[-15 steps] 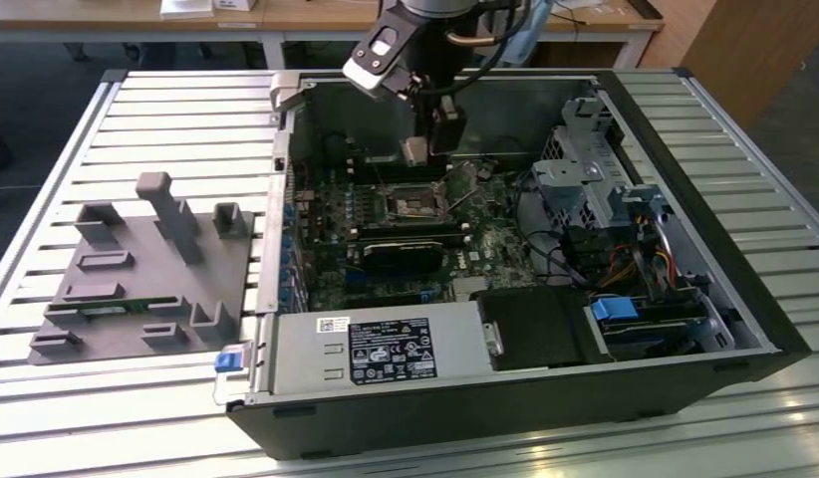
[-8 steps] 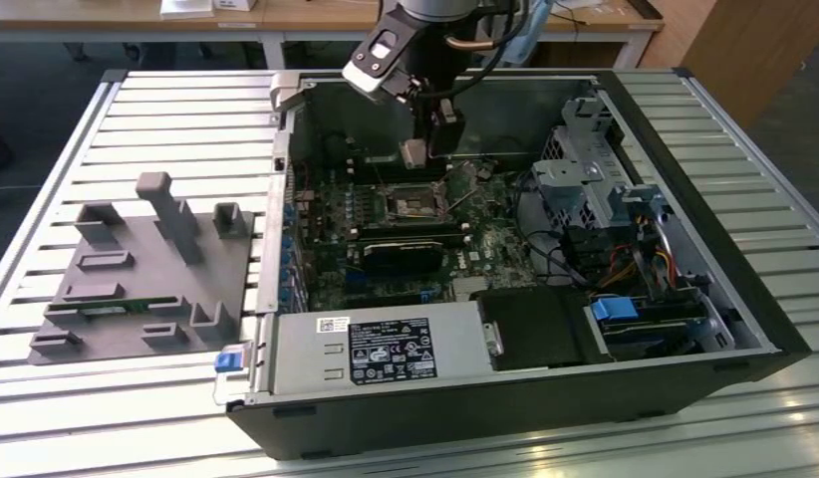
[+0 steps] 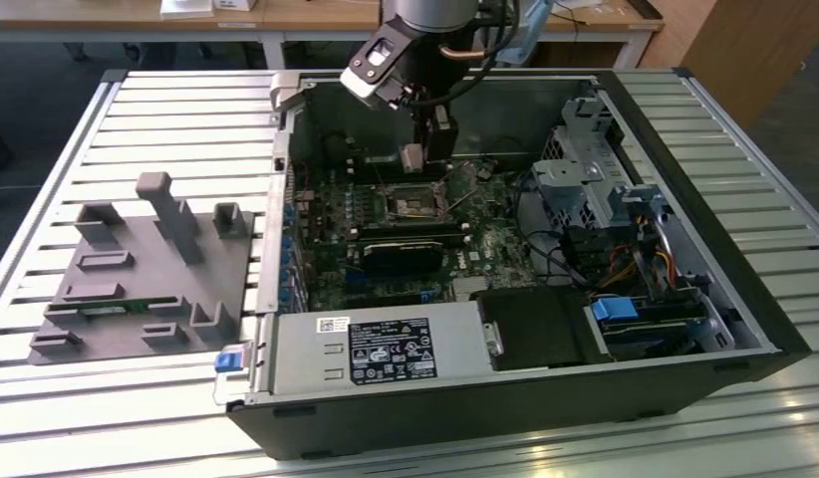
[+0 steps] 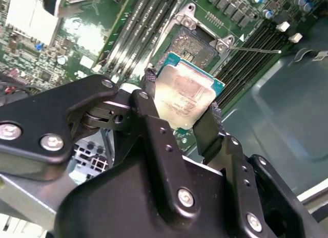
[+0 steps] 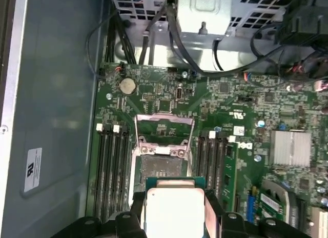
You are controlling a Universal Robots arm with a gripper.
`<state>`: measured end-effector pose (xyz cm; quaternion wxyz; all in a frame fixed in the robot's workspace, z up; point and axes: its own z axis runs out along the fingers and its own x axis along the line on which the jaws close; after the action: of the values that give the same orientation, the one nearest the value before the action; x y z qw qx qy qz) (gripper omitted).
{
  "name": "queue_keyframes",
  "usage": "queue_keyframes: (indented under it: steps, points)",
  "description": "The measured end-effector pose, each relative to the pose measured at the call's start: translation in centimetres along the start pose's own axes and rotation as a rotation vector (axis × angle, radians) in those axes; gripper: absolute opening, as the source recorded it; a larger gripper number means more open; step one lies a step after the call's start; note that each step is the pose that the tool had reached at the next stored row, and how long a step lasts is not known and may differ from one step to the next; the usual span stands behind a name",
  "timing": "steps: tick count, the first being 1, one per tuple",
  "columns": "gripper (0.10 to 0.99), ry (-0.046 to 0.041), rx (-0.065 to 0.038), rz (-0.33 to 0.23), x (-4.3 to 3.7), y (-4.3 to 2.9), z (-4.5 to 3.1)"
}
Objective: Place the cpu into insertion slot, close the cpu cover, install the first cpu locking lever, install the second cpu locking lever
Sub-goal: 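Place the cpu into insertion slot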
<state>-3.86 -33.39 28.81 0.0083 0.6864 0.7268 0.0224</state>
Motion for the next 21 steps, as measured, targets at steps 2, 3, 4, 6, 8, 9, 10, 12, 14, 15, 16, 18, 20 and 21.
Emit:
queue_keyframes:
  steps: [2,3,4,6,8,9,10,12,14,15,16,18,20,21]
  points:
    - [0.541,-0.0128,0.001,0.0,0.28,0.0,0.25]
    - [0.541,-0.0196,0.001,0.0,0.43,0.01,0.36]
    - [0.541,-0.0268,0.002,0.0,0.53,0.01,0.47]
    - [0.541,-0.0403,0.002,0.0,0.57,0.0,0.66]
    - [0.541,-0.0512,0.003,-0.001,0.61,0.0,0.91]
    - [0.541,-0.0531,0.003,-0.001,0.66,-0.01,1.09]
    - [0.541,-0.0535,0.003,-0.001,0.76,-0.02,1.28]
    - [0.541,-0.0534,0.003,-0.001,0.98,-0.02,1.64]
    - [0.541,-0.0529,0.003,-0.001,1.17,-0.03,2.02]
    - [0.541,-0.0531,0.003,0.0,1.23,-0.03,2.2]
    - [0.541,-0.0532,0.003,0.002,1.27,-0.04,2.37]
    - [0.541,-0.0534,0.003,0.007,1.32,-0.05,2.75]
    - [0.541,-0.0537,0.003,0.013,1.35,-0.06,3.11]
    - [0.541,-0.0536,0.003,0.014,1.35,-0.07,3.29]
